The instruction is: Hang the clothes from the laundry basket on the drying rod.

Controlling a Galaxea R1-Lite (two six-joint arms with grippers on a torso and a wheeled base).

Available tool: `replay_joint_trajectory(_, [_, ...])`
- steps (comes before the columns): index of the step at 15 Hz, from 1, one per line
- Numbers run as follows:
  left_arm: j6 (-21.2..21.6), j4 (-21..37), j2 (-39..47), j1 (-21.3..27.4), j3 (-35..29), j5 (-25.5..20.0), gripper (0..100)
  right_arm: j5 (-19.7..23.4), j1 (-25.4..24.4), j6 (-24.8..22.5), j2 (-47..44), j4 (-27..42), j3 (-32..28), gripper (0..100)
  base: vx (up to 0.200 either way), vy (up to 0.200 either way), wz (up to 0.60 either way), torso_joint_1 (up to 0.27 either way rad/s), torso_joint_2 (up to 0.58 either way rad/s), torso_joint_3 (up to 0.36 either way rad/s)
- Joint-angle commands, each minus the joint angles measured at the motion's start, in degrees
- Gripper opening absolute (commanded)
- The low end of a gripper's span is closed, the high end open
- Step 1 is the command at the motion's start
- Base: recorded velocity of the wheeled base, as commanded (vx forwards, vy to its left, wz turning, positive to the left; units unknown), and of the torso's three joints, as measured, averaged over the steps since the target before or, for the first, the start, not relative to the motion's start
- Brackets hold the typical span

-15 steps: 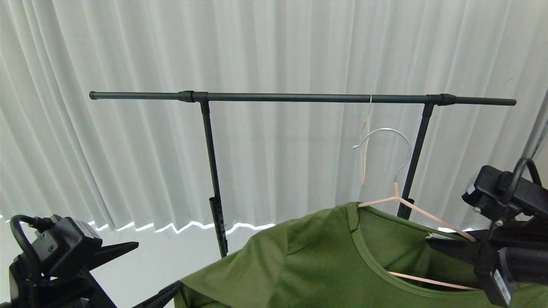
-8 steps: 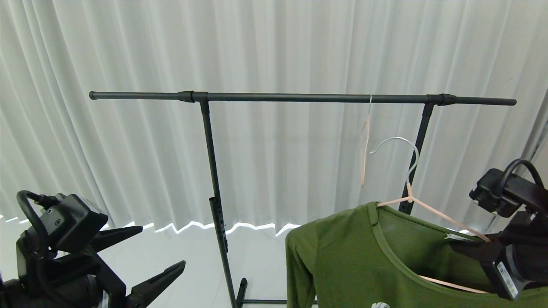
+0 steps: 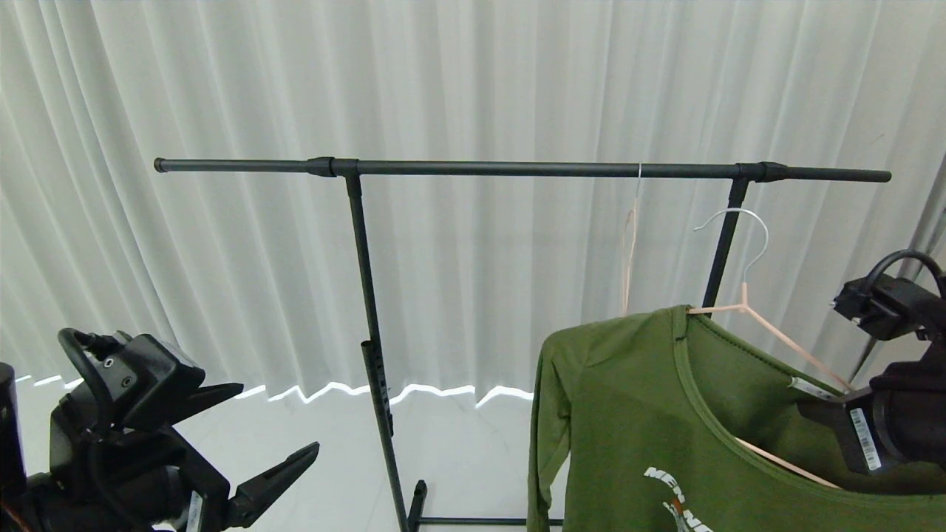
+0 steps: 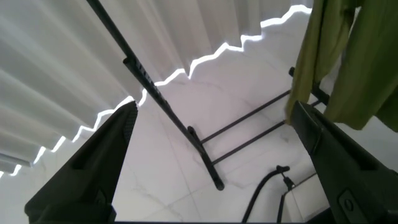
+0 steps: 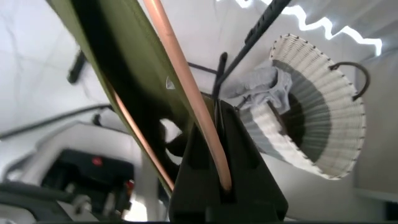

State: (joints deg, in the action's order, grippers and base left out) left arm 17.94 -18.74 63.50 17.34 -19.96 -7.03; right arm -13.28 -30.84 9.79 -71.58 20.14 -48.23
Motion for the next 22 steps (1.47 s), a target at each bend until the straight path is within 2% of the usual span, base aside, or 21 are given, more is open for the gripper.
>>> replay_joint_trajectory(1, [0.1, -0.3, 0.9, 0.0, 0.4, 0.1, 100, 0.0, 0.0, 1.6, -2.9, -0.2, -3.3, 0, 0.0, 0.0, 0.0, 0.0, 0.0, 0.0])
replay_joint_trajectory(4, [0.1, -0.3, 1.2, 0.0, 0.4, 0.1, 100, -0.2, -1.2, 1.8, -6.6, -0.2, -7.6, 0, 0.0, 0.0, 0.0, 0.0, 0.0, 0.0])
replay_joint_trajectory(8, [0.2, -0.3, 1.1, 0.0, 0.2, 0.2, 100, -1.5, -2.6, 1.7, -8.8, -0.3, -10.0, 0, 0.0, 0.0, 0.0, 0.0, 0.0, 0.0])
replay_joint_trajectory(15, [0.1, -0.3, 1.1, 0.0, 0.1, 1.5, 100, -3.0, -4.5, 1.7, -10.4, -0.6, -11.6, 0, 0.0, 0.171, 0.0, 0.002, 0.0, 0.0])
replay_joint_trajectory(22, [1.4, -0.5, 1.3, 0.0, 0.1, 1.5, 100, -6.2, -4.5, 1.5, -13.4, -3.5, -13.6, 0, 0.0, 0.0, 0.0, 0.0, 0.0, 0.0])
